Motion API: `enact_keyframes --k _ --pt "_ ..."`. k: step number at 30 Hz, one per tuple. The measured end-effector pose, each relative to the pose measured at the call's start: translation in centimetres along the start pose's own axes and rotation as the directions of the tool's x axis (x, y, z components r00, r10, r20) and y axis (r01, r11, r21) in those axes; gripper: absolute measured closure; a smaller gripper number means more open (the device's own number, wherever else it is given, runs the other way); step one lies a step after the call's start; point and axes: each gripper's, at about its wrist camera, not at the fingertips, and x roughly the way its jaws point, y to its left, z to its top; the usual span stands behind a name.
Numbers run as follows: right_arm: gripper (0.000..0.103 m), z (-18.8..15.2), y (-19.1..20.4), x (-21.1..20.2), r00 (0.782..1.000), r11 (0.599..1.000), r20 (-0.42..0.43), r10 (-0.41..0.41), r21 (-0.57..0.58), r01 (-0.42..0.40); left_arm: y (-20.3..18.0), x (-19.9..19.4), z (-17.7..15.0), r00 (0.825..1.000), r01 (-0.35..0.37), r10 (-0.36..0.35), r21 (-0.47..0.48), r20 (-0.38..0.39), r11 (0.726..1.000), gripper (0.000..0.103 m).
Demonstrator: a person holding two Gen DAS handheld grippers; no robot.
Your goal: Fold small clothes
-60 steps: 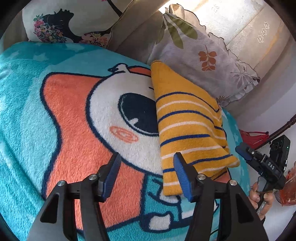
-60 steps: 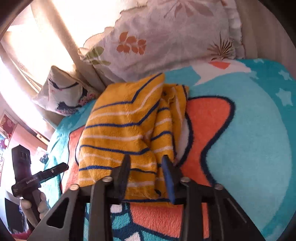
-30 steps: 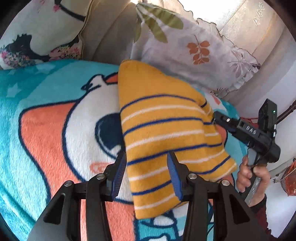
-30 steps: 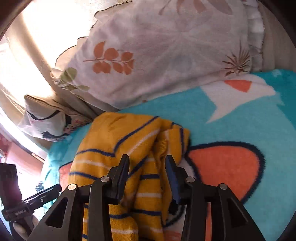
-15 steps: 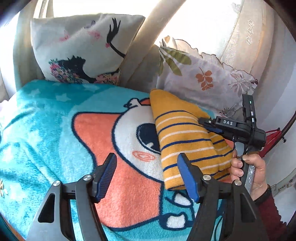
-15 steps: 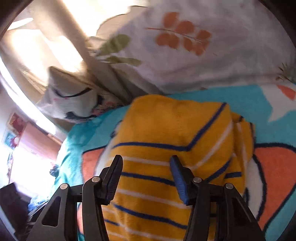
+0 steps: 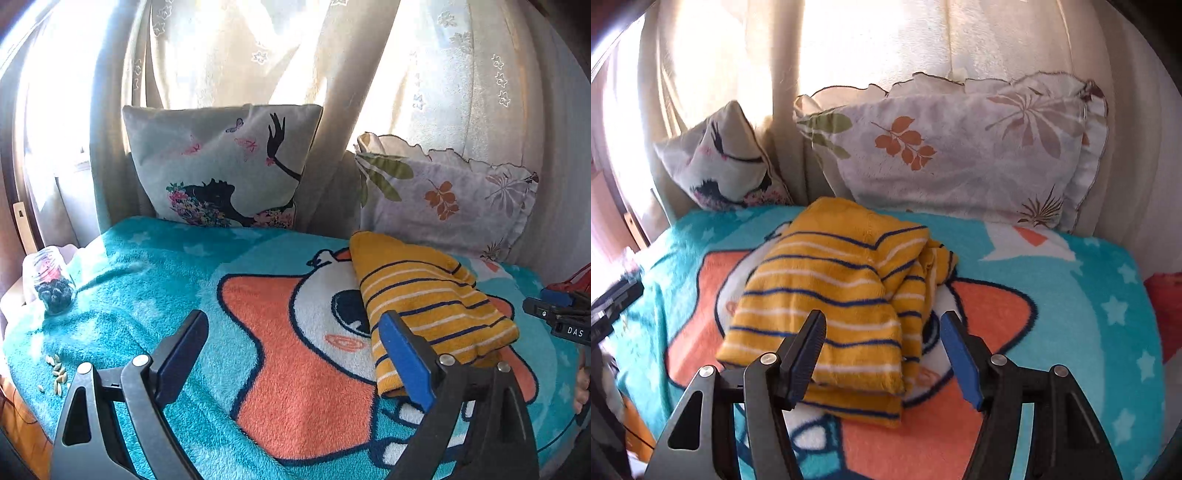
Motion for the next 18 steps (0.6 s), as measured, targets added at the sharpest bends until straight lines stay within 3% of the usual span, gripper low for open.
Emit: enact_keyframes --k 1,3,5,6,7,8,9,11,13,15,18 --pt "0.034 0.1 -0.3 -0.7 0.996 0.995 0.004 -0.086 -0.058 0.086 0.0 -0.7 0.1 1.000 0.000 0.000 -0.002 0.028 1.000 0.005" --pt "0.034 0.5 -0.8 -2.2 0.960 0.944 0.039 -0.276 -0.178 0.279 0.1 -2.0 0.4 0.997 0.009 -0.008 -0.013 0.074 1.000 0.003" --pt "0.033 1.0 -0.8 -3.6 0.892 0.847 0.093 -0.442 -0.285 0.449 0.1 -3.2 0.6 0.995 0.025 -0.022 -0.029 0.102 0.999 0.000" --pt "0.029 1.2 -0.6 -4.3 0.853 0.792 0.131 -0.505 -0.324 0.518 0.0 -3.6 0.7 0.994 0.033 -0.029 -0.035 0.108 0.999 0.000" --pt "0.026 1.2 -0.3 -4.9 0.830 0.757 0.162 -0.534 -0.347 0.554 -0.1 -3.9 0.7 0.993 0.041 -0.036 -0.043 0.109 0.998 0.000" --pt "0.020 1.2 -0.1 -5.5 0.830 0.755 0.176 -0.529 -0.349 0.555 -0.2 -4.1 0.6 0.994 0.047 -0.041 -0.051 0.104 0.998 0.000" --pt "0.017 1.2 0.1 -5.7 0.848 0.779 0.170 -0.501 -0.338 0.528 -0.4 -4.2 0.5 0.995 0.050 -0.044 -0.057 0.094 0.997 0.000" --pt "0.017 0.6 0.8 -5.8 0.916 0.870 0.117 -0.384 -0.288 0.401 -0.9 -4.0 0.2 0.997 0.051 -0.047 -0.052 0.065 0.997 0.000" --pt "0.017 -0.4 1.8 -4.9 0.977 0.956 0.045 -0.210 -0.201 0.214 -1.5 -3.5 -0.2 0.999 0.041 -0.040 -0.029 0.028 0.999 0.000" --pt "0.017 -1.5 3.0 -3.3 0.997 0.991 -0.008 -0.072 -0.110 0.070 -2.1 -3.1 -0.7 0.999 0.034 -0.034 -0.010 -0.002 0.999 0.000" --pt "0.017 -2.7 4.7 -0.9 0.999 1.000 -0.044 0.029 0.002 -0.029 -2.6 -2.4 -1.3 0.997 0.051 -0.051 -0.004 -0.053 0.999 0.000"
